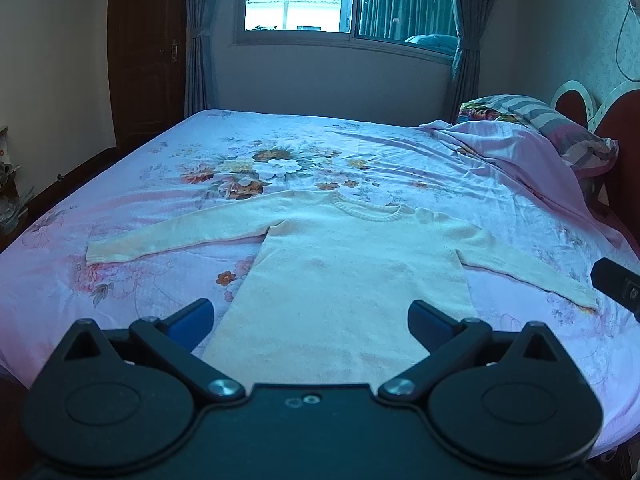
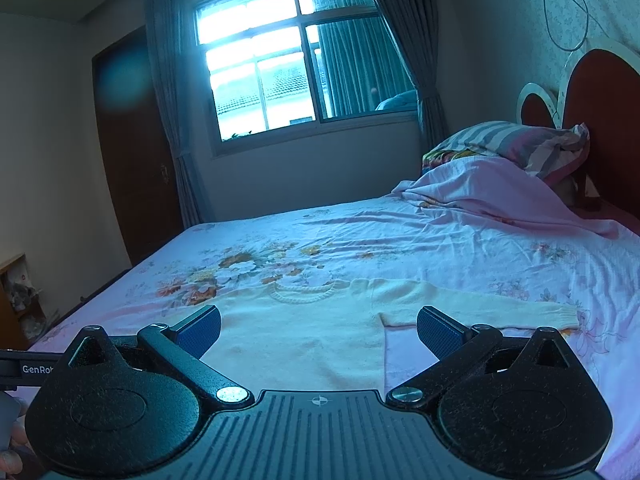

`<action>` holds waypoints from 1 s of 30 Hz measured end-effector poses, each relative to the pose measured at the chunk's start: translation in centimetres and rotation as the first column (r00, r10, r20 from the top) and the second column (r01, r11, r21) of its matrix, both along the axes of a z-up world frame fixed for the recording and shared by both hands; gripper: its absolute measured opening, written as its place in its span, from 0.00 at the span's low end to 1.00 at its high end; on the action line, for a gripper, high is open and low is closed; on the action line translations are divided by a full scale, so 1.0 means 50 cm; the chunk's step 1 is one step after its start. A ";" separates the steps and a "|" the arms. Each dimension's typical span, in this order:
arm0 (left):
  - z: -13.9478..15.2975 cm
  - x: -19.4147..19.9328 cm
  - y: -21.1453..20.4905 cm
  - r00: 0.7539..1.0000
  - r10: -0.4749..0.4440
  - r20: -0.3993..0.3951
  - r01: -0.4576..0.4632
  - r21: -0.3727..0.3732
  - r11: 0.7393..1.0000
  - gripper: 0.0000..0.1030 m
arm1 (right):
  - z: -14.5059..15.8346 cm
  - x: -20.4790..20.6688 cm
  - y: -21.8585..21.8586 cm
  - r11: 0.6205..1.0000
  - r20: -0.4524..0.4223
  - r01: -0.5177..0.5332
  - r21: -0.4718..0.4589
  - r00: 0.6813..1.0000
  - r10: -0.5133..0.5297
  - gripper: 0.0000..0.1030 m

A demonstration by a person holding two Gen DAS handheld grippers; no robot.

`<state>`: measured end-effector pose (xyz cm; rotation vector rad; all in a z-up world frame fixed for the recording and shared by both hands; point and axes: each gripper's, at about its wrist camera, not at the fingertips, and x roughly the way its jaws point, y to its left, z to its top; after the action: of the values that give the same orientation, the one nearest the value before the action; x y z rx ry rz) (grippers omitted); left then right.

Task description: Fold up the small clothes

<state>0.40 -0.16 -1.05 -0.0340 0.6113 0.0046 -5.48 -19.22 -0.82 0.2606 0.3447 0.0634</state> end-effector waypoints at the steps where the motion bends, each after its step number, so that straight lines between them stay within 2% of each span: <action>1: -0.002 0.001 -0.001 1.000 -0.001 0.000 0.001 0.000 1.000 0.99 | 0.000 0.000 0.000 1.000 0.000 -0.001 0.000 1.000 0.001 1.00; 11: 0.004 -0.007 0.000 1.000 -0.003 -0.018 0.004 0.040 0.999 0.99 | -0.008 0.001 0.001 1.000 -0.001 0.000 -0.002 1.000 0.000 1.00; 30: -0.007 0.012 0.011 0.999 0.007 -0.048 -0.006 0.032 0.999 0.99 | -0.024 0.021 0.008 1.000 -0.024 -0.012 -0.003 1.000 0.012 1.00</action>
<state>1.00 0.37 -1.39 -0.0055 0.6595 0.0216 -4.42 -18.80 -2.01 0.2561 0.3704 0.0716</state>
